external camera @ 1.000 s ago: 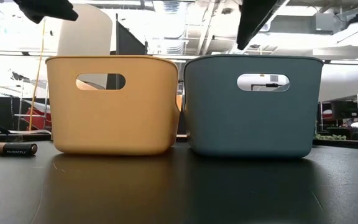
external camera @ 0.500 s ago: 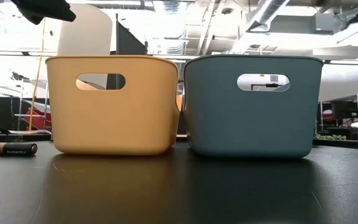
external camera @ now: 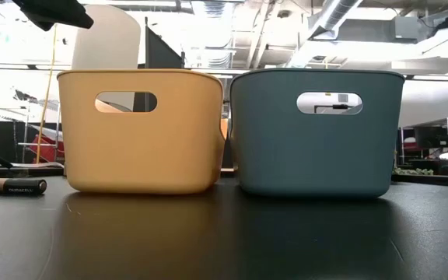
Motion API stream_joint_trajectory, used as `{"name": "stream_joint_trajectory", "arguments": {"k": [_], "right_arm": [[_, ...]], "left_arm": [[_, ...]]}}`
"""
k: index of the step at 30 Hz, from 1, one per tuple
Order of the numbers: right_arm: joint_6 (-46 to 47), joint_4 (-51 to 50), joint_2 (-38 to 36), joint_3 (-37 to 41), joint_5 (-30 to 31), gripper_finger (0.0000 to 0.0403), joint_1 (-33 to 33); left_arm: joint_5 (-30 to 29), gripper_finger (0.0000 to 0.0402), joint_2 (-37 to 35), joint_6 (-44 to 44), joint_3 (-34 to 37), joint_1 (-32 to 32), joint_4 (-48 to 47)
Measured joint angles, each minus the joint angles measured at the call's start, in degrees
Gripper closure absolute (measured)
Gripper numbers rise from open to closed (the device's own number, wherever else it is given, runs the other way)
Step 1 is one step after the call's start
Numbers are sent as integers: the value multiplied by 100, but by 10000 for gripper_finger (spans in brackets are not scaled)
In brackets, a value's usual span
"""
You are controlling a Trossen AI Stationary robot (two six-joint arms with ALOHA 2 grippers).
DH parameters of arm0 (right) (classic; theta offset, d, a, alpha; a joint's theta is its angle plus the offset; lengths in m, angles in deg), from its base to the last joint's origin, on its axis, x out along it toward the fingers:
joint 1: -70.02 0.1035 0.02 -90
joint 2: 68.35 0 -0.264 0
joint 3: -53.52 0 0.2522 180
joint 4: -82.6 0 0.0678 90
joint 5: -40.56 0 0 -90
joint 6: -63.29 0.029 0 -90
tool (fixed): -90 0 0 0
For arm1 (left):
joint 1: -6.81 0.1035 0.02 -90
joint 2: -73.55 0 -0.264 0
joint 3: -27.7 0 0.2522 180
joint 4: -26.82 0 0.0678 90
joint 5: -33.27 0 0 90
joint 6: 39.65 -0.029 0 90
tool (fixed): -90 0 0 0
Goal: Sort batteries
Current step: Put the right silver battery into the blue bin
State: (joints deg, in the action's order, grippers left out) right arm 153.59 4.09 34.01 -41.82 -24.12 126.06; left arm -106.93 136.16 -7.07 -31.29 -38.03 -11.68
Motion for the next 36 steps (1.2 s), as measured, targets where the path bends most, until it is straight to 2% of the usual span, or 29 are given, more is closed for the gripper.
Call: {"name": "stream_joint_trajectory", "arguments": {"k": [6, 14, 23, 28, 36], "right_arm": [[-3, 481, 675, 24, -161, 175, 93], [304, 523, 1195, 24, -645, 175, 89], [713, 491, 1323, 153, -830, 175, 78], [732, 856, 1321, 392, -846, 175, 55], [544, 849, 1317, 400, -839, 188, -17]], "left_arm": [[0, 294, 0, 0, 0, 0, 0], [-2, 294, 0, 1, 0, 1, -1], [-2, 294, 0, 6, 0, 0, -2], [-2, 294, 0, 2, 0, 0, -10], [-4, 294, 0, 2, 0, 0, -15]]}}
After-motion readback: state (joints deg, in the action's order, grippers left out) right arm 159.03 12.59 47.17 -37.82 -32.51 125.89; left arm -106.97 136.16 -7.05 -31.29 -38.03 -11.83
